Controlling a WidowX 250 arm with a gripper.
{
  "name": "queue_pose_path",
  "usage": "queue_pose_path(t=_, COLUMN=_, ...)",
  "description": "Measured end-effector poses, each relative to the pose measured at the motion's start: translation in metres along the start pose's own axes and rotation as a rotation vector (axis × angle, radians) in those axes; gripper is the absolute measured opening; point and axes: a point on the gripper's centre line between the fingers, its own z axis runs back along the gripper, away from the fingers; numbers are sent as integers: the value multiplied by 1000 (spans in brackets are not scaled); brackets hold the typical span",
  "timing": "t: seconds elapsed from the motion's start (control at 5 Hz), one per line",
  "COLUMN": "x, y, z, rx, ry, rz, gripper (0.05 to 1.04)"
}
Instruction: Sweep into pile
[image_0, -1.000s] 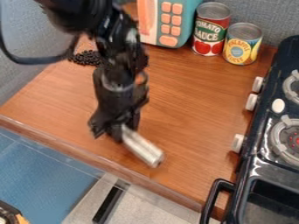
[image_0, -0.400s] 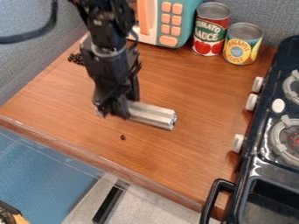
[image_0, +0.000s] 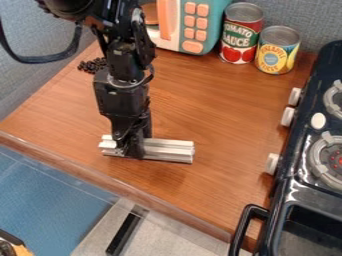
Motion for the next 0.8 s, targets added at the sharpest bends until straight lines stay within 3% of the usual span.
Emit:
queue_pose_path(t=0.2, x=-4, y=13, z=-10, rx=55, ry=6, rz=-3, gripper=368)
queue_pose_path(t=0.4, x=-9, y=24, z=-13, rx=78, ry=14, rz=-22, gripper=367)
queue_pose_path(t=0.8, x=-9, y=21, z=-15, rx=41, ry=5, rz=-15, gripper=367)
